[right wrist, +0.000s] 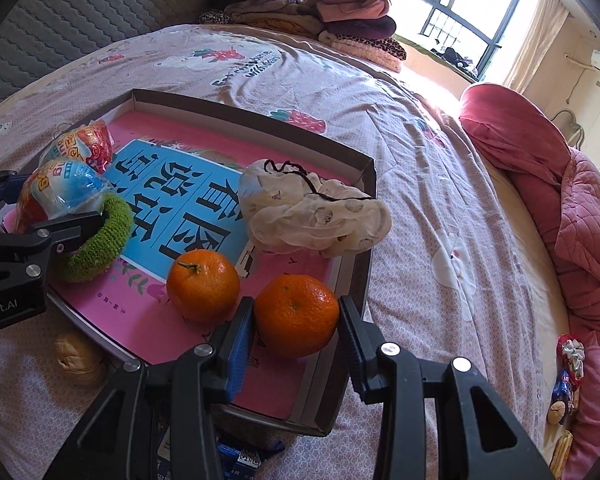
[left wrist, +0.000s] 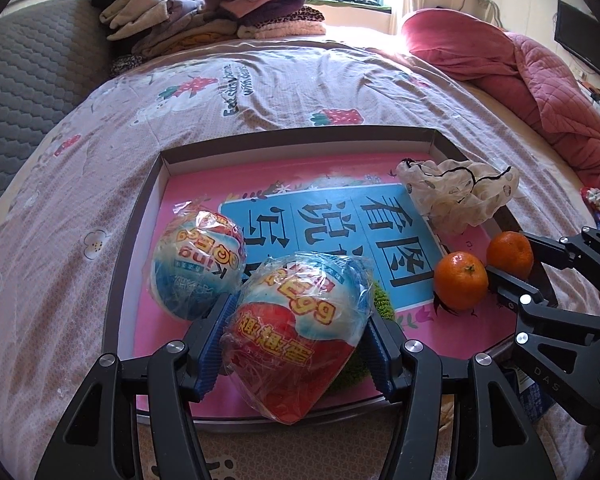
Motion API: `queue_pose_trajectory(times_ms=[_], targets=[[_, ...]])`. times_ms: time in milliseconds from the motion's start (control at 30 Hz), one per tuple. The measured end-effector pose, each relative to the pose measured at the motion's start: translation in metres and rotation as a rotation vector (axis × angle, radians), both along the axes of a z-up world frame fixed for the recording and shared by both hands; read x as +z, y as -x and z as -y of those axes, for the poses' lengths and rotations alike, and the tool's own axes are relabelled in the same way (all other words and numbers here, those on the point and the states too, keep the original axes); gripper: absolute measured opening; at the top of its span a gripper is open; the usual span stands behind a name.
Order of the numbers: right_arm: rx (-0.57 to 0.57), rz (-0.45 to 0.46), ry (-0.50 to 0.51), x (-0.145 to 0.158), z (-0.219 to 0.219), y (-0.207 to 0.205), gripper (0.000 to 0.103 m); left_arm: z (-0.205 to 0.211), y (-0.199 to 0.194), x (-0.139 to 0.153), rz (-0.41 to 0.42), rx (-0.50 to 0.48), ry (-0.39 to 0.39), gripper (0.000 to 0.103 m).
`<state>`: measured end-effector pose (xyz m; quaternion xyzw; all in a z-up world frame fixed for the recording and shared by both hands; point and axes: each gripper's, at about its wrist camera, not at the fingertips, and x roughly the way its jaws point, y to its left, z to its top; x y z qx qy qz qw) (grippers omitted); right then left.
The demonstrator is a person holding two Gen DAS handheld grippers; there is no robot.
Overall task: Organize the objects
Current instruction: 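Lower the candy egg bag onto the green ring while the right releases the orange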
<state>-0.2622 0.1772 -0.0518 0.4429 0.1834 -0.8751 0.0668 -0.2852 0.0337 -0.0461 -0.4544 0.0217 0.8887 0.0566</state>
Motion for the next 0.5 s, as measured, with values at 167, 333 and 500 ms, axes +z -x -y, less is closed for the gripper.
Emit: queue_pose_trajectory(times_ms=[167,333,500], targets=[[-0.003,0.005,0.001,-0.0019,0.0001,0.0006,0.041,0.0007,0.0005,-0.0047,0.015,0.003,-0.006,0.063],[-0.006,0.008,-0.001,-0.0028,-0.0001,0.0012,0.041,0.0029,0.0010,-0.0041,0.024,0.003,-0.026,0.063],[-0.017,0.006,0.011,-0.0007,-0.0012,0.0021,0.041,0.0052,0.0022,-0.0039,0.040,0.007,-0.052,0.063]])
